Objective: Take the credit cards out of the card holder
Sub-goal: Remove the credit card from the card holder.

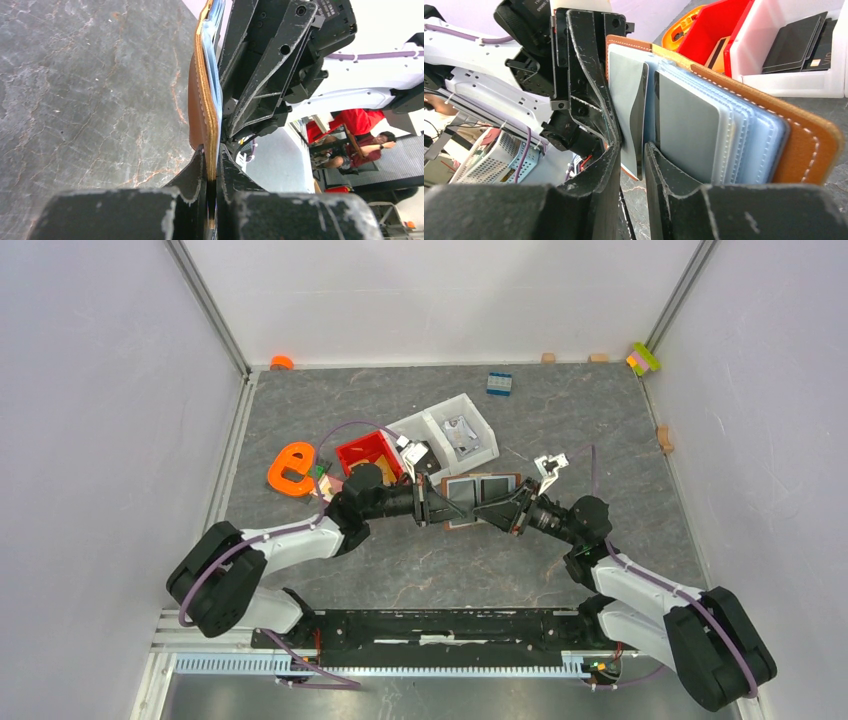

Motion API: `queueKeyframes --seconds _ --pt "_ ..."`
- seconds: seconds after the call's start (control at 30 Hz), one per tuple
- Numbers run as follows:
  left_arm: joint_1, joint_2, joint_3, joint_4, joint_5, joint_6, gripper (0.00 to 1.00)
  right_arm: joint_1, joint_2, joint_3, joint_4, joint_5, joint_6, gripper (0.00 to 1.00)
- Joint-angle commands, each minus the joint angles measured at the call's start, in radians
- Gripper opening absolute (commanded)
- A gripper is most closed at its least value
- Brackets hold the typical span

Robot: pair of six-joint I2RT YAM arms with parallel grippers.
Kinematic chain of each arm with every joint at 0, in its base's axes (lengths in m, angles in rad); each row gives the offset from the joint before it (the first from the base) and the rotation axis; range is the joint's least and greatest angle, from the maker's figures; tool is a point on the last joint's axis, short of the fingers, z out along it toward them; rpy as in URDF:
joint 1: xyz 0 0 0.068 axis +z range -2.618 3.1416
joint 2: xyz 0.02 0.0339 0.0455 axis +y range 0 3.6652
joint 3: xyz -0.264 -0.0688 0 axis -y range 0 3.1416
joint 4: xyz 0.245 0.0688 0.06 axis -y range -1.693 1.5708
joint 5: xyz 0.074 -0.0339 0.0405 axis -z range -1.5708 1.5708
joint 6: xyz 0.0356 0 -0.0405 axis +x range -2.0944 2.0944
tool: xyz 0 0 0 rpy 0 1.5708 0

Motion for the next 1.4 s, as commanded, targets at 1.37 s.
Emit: queueKeyframes --seconds 1.37 --pt "-0.032 0.057 0.017 0.322 0.208 -0.148 0.02 -0.065 -0.068 -0.095 0.249 -0.017 0.121 0.0"
